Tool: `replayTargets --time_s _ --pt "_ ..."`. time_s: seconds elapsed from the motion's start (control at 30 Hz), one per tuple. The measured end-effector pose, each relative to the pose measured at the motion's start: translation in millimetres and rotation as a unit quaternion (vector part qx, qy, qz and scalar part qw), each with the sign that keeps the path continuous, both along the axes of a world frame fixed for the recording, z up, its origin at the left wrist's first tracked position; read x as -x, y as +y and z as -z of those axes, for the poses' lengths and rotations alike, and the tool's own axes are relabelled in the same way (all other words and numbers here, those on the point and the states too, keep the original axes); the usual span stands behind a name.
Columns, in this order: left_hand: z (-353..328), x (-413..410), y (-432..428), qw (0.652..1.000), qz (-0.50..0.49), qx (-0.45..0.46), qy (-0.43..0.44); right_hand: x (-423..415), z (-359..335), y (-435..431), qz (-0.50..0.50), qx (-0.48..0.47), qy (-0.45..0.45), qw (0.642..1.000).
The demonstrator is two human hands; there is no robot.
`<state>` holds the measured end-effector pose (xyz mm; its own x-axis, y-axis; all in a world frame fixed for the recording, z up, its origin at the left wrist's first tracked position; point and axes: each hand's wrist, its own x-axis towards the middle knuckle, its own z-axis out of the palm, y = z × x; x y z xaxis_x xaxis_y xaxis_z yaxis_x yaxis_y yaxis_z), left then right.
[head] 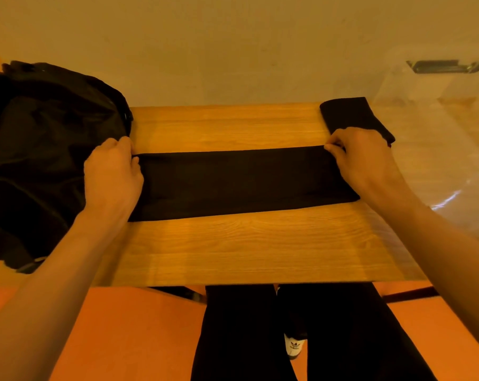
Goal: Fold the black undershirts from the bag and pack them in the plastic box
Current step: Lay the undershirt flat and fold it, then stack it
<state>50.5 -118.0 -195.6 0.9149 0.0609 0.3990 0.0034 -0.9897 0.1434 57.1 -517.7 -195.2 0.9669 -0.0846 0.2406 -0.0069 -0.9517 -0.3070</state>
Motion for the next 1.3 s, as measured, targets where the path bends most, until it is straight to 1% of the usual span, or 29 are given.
replayTargets --time_s 0.17,0.37,0.43,0.47,0.53,0.57,0.6,0.67,0.73,0.8,0.87,1.0,1.07,1.3 --pt "11.3 -5.9 -1.2 0.998 0.030 -0.059 -0.010 1.4 1.6 2.3 -0.011 0.031 -0.011 0.999" --pt "13.8 -8.1 -3.9 0.993 -0.002 -0.111 0.034 0.2 4.7 0.6 -0.008 0.029 0.007 1.000" --pt "9.4 -7.5 -7.9 0.996 -0.008 -0.088 0.031 3.0 2.0 2.6 -0.007 0.029 0.012 0.999" --pt "6.2 -4.7 -13.0 0.998 0.001 -0.068 0.019 5.9 0.6 5.2 -0.002 0.043 -0.002 0.999" --pt "-0.3 9.6 -34.8 0.997 0.062 -0.034 -0.007 16.0 -1.7 18.5 0.008 0.079 -0.060 0.995" --pt "-1.7 20.4 -50.6 0.995 0.098 -0.024 -0.009 22.1 -3.1 32.6 -0.011 0.077 -0.083 0.993" --pt "-0.4 30.4 -67.1 0.991 0.133 -0.013 0.004 27.3 -3.8 50.2 -0.050 0.070 -0.087 0.993" --pt "10.2 41.4 -94.1 0.983 0.172 -0.017 0.061 30.2 2.3 85.5 -0.144 0.083 -0.045 0.985" --pt "23.9 40.2 -100.4 0.977 0.162 -0.053 0.124 24.8 15.3 106.8 -0.185 0.123 0.025 0.975" --pt "31.4 31.3 -83.4 0.973 0.110 -0.061 0.194 15.7 27.1 105.1 -0.166 0.154 0.090 0.970" --pt "35.6 25.9 -58.5 0.969 0.054 -0.052 0.236 10.8 35.5 88.2 -0.136 0.165 0.114 0.970" --pt "36.0 28.9 -22.7 0.968 0.009 -0.059 0.245 12.3 35.5 54.3 -0.111 0.138 0.151 0.972" --pt "34.2 28.7 -17.8 0.967 -0.005 -0.053 0.247 15.6 34.7 45.6 -0.099 0.143 0.160 0.972" --pt "34.0 20.5 -15.7 0.964 0.005 -0.063 0.257 29.3 36.0 41.8 -0.084 0.121 0.153 0.977"
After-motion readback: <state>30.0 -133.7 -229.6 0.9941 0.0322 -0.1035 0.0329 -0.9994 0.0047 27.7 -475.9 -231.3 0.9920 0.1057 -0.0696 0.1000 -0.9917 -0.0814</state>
